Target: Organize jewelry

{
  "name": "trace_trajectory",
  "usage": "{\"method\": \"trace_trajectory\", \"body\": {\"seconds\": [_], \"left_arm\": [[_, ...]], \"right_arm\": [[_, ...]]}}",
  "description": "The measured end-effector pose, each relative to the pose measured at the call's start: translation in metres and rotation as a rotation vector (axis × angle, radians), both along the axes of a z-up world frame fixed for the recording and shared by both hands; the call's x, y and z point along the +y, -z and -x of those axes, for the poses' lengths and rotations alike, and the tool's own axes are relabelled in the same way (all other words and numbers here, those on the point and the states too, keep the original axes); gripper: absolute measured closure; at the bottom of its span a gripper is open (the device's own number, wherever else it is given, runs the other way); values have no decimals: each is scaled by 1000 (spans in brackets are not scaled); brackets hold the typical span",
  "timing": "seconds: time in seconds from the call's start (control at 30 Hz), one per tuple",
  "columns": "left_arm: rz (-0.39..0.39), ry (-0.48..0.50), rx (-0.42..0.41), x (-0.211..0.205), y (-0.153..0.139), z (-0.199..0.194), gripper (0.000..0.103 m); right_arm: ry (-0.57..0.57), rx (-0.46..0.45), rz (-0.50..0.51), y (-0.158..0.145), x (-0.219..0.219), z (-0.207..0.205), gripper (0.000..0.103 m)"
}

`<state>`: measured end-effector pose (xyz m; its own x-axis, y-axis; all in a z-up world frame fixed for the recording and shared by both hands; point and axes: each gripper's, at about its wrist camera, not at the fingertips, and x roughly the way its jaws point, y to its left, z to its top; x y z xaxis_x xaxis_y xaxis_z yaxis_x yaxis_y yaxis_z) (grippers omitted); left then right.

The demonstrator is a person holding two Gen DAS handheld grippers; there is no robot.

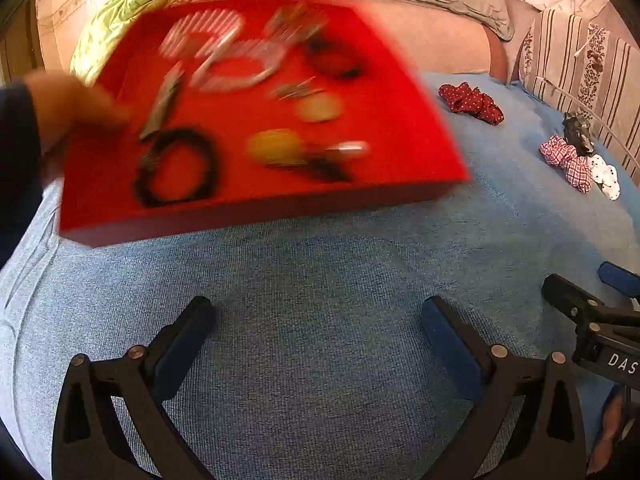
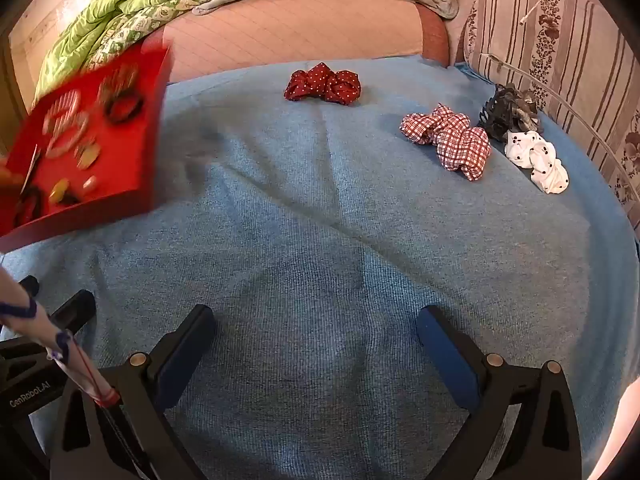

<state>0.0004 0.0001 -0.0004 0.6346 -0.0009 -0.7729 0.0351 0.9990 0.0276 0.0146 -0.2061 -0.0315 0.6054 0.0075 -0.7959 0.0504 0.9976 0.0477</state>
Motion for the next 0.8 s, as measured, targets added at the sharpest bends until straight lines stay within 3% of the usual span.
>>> {"method": "trace_trajectory", "body": {"seconds": [0.67,0.8], "left_arm": [[-12,-2,-5,-12,4,-10,0],[-3,2,-3,3,2,-3,0]], "right_arm": [[-14,15,-3,-3,-3,6,0],[-13,25,-15,-5,-5,7,0]]}}
